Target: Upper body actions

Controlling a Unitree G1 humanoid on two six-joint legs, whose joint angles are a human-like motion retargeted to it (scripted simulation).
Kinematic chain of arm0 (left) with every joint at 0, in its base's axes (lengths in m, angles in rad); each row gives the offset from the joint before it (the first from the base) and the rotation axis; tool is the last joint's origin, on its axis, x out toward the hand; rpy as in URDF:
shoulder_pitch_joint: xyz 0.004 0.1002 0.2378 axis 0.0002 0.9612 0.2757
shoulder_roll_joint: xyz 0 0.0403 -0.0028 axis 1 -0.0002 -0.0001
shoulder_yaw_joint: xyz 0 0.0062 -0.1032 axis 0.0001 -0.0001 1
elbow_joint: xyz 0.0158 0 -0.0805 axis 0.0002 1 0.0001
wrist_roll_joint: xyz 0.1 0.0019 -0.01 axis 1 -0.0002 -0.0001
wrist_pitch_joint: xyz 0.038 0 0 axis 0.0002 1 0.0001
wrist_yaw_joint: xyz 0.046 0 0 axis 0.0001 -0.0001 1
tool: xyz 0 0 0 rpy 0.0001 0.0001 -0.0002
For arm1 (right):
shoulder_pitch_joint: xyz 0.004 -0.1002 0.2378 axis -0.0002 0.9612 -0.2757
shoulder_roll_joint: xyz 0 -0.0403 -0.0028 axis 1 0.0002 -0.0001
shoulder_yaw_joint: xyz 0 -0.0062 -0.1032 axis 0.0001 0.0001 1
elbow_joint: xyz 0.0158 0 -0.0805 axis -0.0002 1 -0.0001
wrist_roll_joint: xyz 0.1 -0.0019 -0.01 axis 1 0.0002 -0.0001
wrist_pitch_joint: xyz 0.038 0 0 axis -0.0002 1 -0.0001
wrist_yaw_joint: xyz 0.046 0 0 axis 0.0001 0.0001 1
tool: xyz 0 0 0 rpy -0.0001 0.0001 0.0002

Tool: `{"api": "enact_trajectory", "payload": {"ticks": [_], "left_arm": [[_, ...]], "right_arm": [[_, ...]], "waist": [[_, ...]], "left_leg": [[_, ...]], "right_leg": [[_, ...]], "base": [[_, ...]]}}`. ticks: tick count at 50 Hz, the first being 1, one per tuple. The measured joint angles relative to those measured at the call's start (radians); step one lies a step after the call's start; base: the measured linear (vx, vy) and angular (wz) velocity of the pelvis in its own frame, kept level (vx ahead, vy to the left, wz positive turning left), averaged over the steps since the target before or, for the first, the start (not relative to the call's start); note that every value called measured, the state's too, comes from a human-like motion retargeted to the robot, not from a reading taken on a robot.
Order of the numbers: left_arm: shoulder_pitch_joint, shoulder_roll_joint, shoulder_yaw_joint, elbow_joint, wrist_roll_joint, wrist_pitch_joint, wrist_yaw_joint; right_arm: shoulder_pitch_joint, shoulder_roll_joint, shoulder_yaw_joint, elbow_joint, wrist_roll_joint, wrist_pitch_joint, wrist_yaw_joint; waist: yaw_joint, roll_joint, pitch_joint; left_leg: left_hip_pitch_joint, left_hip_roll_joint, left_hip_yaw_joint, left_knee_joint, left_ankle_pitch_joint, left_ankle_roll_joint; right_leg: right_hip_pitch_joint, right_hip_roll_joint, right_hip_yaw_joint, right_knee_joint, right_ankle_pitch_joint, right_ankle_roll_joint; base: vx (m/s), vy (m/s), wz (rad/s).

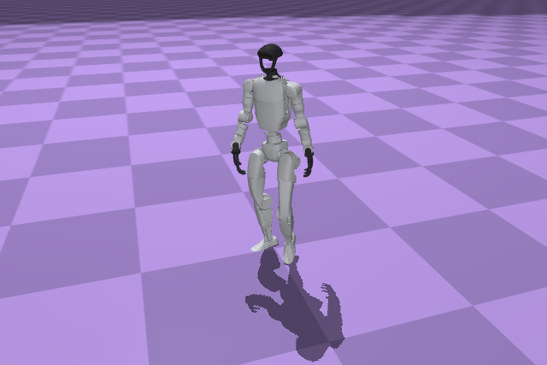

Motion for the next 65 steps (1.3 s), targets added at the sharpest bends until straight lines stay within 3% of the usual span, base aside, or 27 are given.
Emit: {"api": "enact_trajectory", "payload": {"ticks": [2, 3, 5, 8, 10, 13, 15, 18, 23, 28, 30, 31, 32, 33, 35, 37, 38, 42, 45, 48, 52, 55, 60, 61, 62, 63, 65], "left_arm": [[-0.052, -0.003, -0.07, -0.016, 0.011, -0.017, 0.019], [-0.085, -0.002, -0.109, -0.021, 0.019, -0.023, 0.028], [-0.155, -0.007, -0.179, -0.035, 0.036, -0.019, 0.036], [-0.346, -0.045, -0.209, -0.069, 0.055, -0.013, -0.015], [-0.461, -0.07, -0.214, -0.13, 0.046, -0.041, -0.042], [-0.583, -0.034, -0.325, -0.256, 0.021, -0.062, -0.152], [-0.612, -0.023, -0.309, -0.354, 0.126, -0.07, -0.135], [-0.615, -0.041, -0.355, -0.417, 0.186, -0.104, 0.02], [-0.582, -0.063, -0.408, -0.399, 0.128, -0.16, 0.036], [-0.445, -0.091, -0.353, -0.278, 0.17, -0.118, -0.047], [-0.346, -0.089, -0.33, -0.228, 0.179, -0.108, -0.023], [-0.283, -0.08, -0.305, -0.199, 0.187, -0.102, -0.012], [-0.223, -0.068, -0.275, -0.168, 0.197, -0.09, -0.004], [-0.167, -0.052, -0.236, -0.132, 0.207, -0.069, -0.002], [-0.118, -0.005, -0.154, -0.035, 0.223, -0.014, -0.014], [-0.082, 0.037, -0.114, 0.027, 0.208, 0.035, -0.025], [-0.044, 0.053, -0.092, 0.027, 0.195, 0.057, -0.04], [0.081, 0.078, -0.036, 0.027, 0.2, 0.107, -0.094], [0.155, 0.065, 0.055, 0.027, 0.228, 0.078, -0.051], [0.207, 0.059, 0.093, 0.027, 0.173, 0.074, -0.053], [0.186, 0.047, 0.101, 0.027, 0.063, 0.087, -0.032], [0.145, 0.043, 0.038, 0.027, 0.019, 0.064, -0.013], [0.032, 0.04, -0.104, 0.027, 0.128, 0.039, -0.009], [0.001, 0.039, -0.13, 0.027, 0.138, 0.026, 0.016], [-0.032, 0.038, -0.158, 0.027, 0.141, 0.011, 0.045], [-0.072, 0.036, -0.188, 0.025, 0.134, -0.009, 0.084], [-0.146, 0.019, -0.244, 0.023, 0.1, -0.03, 0.132]], "right_arm": [[0.103, -0.006, -0.062, 0.11, -0.061, 0.054, -0.056], [0.152, -0.01, -0.105, 0.164, -0.063, 0.091, -0.084], [0.248, -0.035, -0.208, 0.27, -0.013, 0.17, -0.122], [0.305, -0.094, -0.354, 0.4, 0.136, 0.263, -0.151], [0.348, -0.13, -0.411, 0.43, 0.242, 0.268, -0.221], [0.445, -0.179, -0.402, 0.43, 0.399, 0.257, -0.334], [0.482, -0.194, -0.397, 0.43, 0.405, 0.278, -0.402], [0.549, -0.193, -0.43, 0.43, 0.344, 0.275, -0.528], [0.583, -0.159, -0.424, 0.43, 0.322, 0.261, -0.512], [0.502, -0.123, -0.337, 0.43, 0.335, 0.28, -0.414], [0.436, -0.109, -0.278, 0.43, 0.314, 0.275, -0.372], [0.396, -0.102, -0.245, 0.43, 0.287, 0.272, -0.349], [0.351, -0.095, -0.21, 0.43, 0.258, 0.268, -0.325], [0.298, -0.088, -0.169, 0.43, 0.226, 0.262, -0.298], [0.14, -0.077, -0.112, 0.407, 0.161, 0.258, -0.224], [0.006, -0.065, -0.092, 0.294, 0.105, 0.252, -0.159], [-0.058, -0.062, -0.069, 0.24, 0.087, 0.242, -0.117], [-0.255, -0.057, -0.071, 0.04, 0.009, 0.214, 0.043], [-0.294, -0.034, -0.07, -0.101, 0.087, 0.164, 0.061], [-0.287, -0.037, -0.029, -0.209, 0.239, 0.094, 0.069], [-0.279, -0.016, -0.021, -0.258, 0.207, 0.036, 0.076], [-0.229, 0.007, 0.007, -0.213, 0.1, 0.025, 0.037], [0.008, 0.001, 0.017, -0.058, -0.057, 0.03, -0.023], [0.074, -0.003, -0.011, -0.019, -0.095, 0.051, -0.039], [0.14, -0.01, -0.041, 0.029, -0.127, 0.076, -0.061], [0.209, -0.021, -0.075, 0.094, -0.146, 0.111, -0.094], [0.308, -0.059, -0.139, 0.211, -0.165, 0.175, -0.146]], "waist": [[-0.037, 0.02, -0.015], [-0.062, 0.041, -0.021], [-0.109, 0.087, -0.025], [-0.156, 0.117, 0.016], [-0.213, 0.125, 0.059], [-0.258, 0.131, 0.112], [-0.315, 0.136, 0.16], [-0.318, 0.152, 0.137], [-0.272, 0.136, 0.111], [-0.175, 0.099, 0.047], [-0.13, 0.073, 0.023], [-0.125, 0.062, 0.013], [-0.117, 0.048, 0.001], [-0.103, 0.027, -0.014], [-0.07, -0.004, -0.004], [-0.035, 0.009, 0.055], [-0.017, 0.001, 0.077], [0.027, -0.003, 0.157], [0.041, -0.01, 0.146], [0.086, -0.048, 0.119], [0.087, -0.059, 0.143], [0.026, -0.026, 0.109], [-0.007, -0.036, 0.031], [-0.025, -0.015, 0.012], [-0.042, 0.01, -0.005], [-0.059, 0.044, -0.019], [-0.112, 0.089, -0.036]], "left_leg": [[0.171, -0.094, -0.089, -0.312, 0.008, -0.057], [0.251, -0.125, -0.154, -0.447, -0.095, -0.093], [0.367, -0.157, -0.179, -0.672, -0.199, -0.066], [0.375, -0.113, -0.222, -0.793, -0.142, -0.084], [0.349, -0.111, -0.25, -0.804, -0.131, -0.071], [0.341, -0.117, -0.248, -0.806, -0.122, -0.053], [0.35, -0.101, -0.271, -0.799, -0.118, -0.051], [0.337, -0.088, -0.272, -0.797, -0.115, -0.052], [0.362, -0.102, -0.256, -0.809, -0.117, -0.052], [0.387, -0.135, -0.213, -0.771, -0.163, -0.064], [0.388, -0.157, -0.187, -0.721, -0.185, -0.072], [0.381, -0.165, -0.186, -0.675, -0.175, -0.08], [0.363, -0.169, -0.177, -0.614, -0.15, -0.092], [0.324, -0.167, -0.152, -0.52, -0.091, -0.111], [0.137, -0.102, -0.117, -0.184, 0.066, -0.13], [-0.059, -0.014, -0.103, 0.116, 0.145, -0.013], [-0.147, -0.013, -0.124, 0.234, 0.116, 0.008], [-0.384, 0.182, -0.028, 0.617, -0.053, 0.1], [-0.57, 0.19, -0.042, 0.784, -0.105, 0.112], [-0.612, 0.168, 0.041, 0.781, -0.108, 0.11], [-0.479, 0.206, 0.083, 0.715, -0.116, 0.096], [-0.364, 0.201, -0.004, 0.606, -0.075, 0.042], [0.085, -0.031, -0.037, -0.025, 0.093, -0.072], [0.181, -0.084, -0.111, -0.208, 0.093, -0.116], [0.279, -0.124, -0.177, -0.385, 0.047, -0.154], [0.38, -0.136, -0.225, -0.551, -0.091, -0.176], [0.448, -0.142, -0.276, -0.72, -0.176, -0.135]], "right_leg": [[0.01, 0.024, -0.003, 0.041, -0.022, 0.007], [0.014, 0.049, -0.016, 0.062, -0.026, 0.01], [0.023, 0.092, -0.061, 0.122, 0.022, 0.026], [-0.095, 0.024, -0.17, 0.393, 0.302, 0.073], [-0.289, -0.008, -0.1, 0.665, 0.386, 0.023], [-0.492, -0.132, -0.114, 1.043, 0.224, -0.079], [-0.571, -0.143, -0.109, 1.178, 0.201, -0.093], [-0.671, -0.106, -0.082, 1.251, 0.182, -0.074], [-0.526, -0.081, -0.158, 1.085, 0.159, -0.047], [-0.198, 0.123, -0.052, 0.515, 0.222, 0.036], [-0.039, 0.157, -0.028, 0.259, 0.125, 0.027], [0.027, 0.157, -0.063, 0.162, 0.029, 0.006], [0.079, 0.147, -0.112, 0.074, -0.035, -0.02], [0.099, 0.117, -0.187, 0.005, -0.032, -0.058], [0.069, 0.079, -0.079, -0.043, -0.006, -0.043], [0.034, 0.062, -0.046, -0.026, 0.011, -0.03], [0.019, 0.043, -0.049, -0.016, 0.018, -0.031], [0.011, 0.05, -0.012, 0.004, 0.019, -0.065], [0.023, 0.056, -0.017, -0.03, 0.03, -0.08], [0.013, 0.015, -0.01, -0.039, 0.037, -0.08], [0.043, 0.004, -0.007, -0.041, 0.036, -0.074], [0.064, 0.038, -0.031, -0.055, 0.035, -0.062], [0.067, -0.005, 0.004, -0.012, 0.006, -0.028], [0.066, 0.018, -0.013, 0.011, -0.008, -0.026], [0.061, 0.047, -0.027, 0.045, -0.018, -0.024], [0.048, 0.089, -0.036, 0.1, -0.022, -0.022], [0.019, 0.109, -0.115, 0.218, 0.077, 0.002]], "base": [[0.36, 0.09, 0.39], [0.4, 0.18, 0.64], [0.37, 0.22, 0.83], [-0.1, 0.22, 0.46], [-0.33, 0.2, 0.21], [-0.13, 0.19, 0.14], [-0.09, 0.12, 0.48], [0.17, 0.04, -0.01], [0.14, 0.0, -0.17], [0.21, -0.01, -0.4], [0.23, -0.06, -0.34], [0.23, -0.05, -0.11], [0.15, -0.06, -0.09], [-0.08, -0.1, -0.32], [-0.46, -0.17, -0.32], [-0.6, -0.15, -0.14], [-0.48, -0.13, -0.24], [-0.22, -0.11, -0.22], [0.07, -0.06, 0.12], [0.17, 0.06, -0.02], [0.03, 0.02, 0.01], [0.09, 0.15, 0.33], [0.32, 0.23, -0.18], [0.5, 0.18, 0.21], [0.55, 0.12, 0.47], [0.54, 0.14, 0.45], [0.3, 0.2, 0.6]]}}
